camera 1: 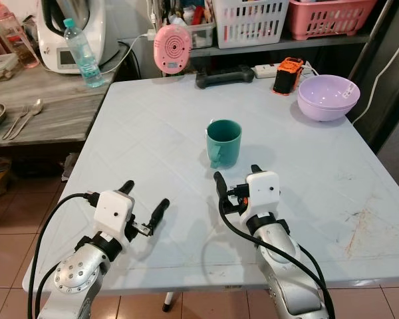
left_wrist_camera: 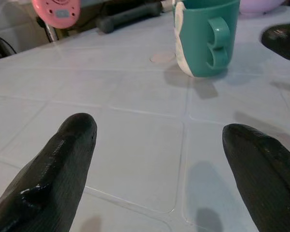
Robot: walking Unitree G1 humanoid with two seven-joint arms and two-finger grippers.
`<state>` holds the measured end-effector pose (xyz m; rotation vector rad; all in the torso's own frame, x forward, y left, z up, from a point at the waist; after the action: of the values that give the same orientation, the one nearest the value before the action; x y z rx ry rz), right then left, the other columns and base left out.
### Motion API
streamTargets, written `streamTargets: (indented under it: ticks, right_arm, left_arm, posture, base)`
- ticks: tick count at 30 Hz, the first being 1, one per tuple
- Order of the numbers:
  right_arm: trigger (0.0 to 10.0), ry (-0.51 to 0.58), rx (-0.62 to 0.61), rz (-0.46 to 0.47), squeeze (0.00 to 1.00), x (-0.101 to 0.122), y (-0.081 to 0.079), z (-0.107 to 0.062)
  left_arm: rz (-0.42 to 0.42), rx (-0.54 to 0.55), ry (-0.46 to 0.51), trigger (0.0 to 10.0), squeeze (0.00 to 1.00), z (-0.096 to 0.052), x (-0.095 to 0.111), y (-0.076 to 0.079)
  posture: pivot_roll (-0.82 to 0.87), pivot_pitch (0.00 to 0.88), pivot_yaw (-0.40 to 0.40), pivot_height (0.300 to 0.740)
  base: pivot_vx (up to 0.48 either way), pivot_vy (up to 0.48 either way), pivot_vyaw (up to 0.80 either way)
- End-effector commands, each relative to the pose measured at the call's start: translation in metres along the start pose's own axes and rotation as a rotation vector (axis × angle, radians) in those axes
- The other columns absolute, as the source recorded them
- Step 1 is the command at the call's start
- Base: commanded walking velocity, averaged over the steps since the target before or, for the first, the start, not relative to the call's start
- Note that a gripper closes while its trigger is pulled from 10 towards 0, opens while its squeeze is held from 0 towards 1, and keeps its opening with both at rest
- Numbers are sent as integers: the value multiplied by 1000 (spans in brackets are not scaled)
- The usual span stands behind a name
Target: Setting the table
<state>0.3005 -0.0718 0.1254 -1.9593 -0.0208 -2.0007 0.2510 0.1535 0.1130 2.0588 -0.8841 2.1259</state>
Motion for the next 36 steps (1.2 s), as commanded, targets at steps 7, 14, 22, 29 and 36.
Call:
streamTargets:
  ticks: [7,14,22,29,36]
  right_arm:
    - [10000,-7,73,176,0,7,-53,28]
    - [10000,-37,156,258,0,13,-82,39]
    - [10000,-45,165,219,0,11,-77,36]
    - [10000,-28,178,162,0,15,-75,32]
    - [10000,48,262,74,0,26,-81,22]
  left_arm:
    - [13,-36,-15,10000,0,-7,3,-1]
    - [4,-36,-16,10000,0,-10,7,3]
    - [-6,-31,-14,10000,0,-13,13,7]
    - [-12,-34,-10,10000,0,-12,16,7]
    - [-16,-35,-12,10000,0,-10,16,6]
  posture:
    - [133,149,124,740]
    - [153,151,111,740]
    - [146,153,105,740]
    - [144,151,104,740]
    - [150,148,104,740]
  base:
    - [0,0,0]
    - [0,0,0]
    - [0,0,0]
    - [0,0,0]
    - [0,0,0]
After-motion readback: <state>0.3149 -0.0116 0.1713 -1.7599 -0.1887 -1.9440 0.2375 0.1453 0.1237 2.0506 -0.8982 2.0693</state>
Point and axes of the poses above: a point about 5 cm out from each wrist's last joint towards the gripper, its own z axis pointing out of the wrist towards the gripper, its own x axis along the axis of the wrist's last joint, y = z × x, the point moved 2 cm from there along z, pointing out of the wrist towards the gripper, and after that the axes turned 14 degrees about z, right-handed, at the moved point
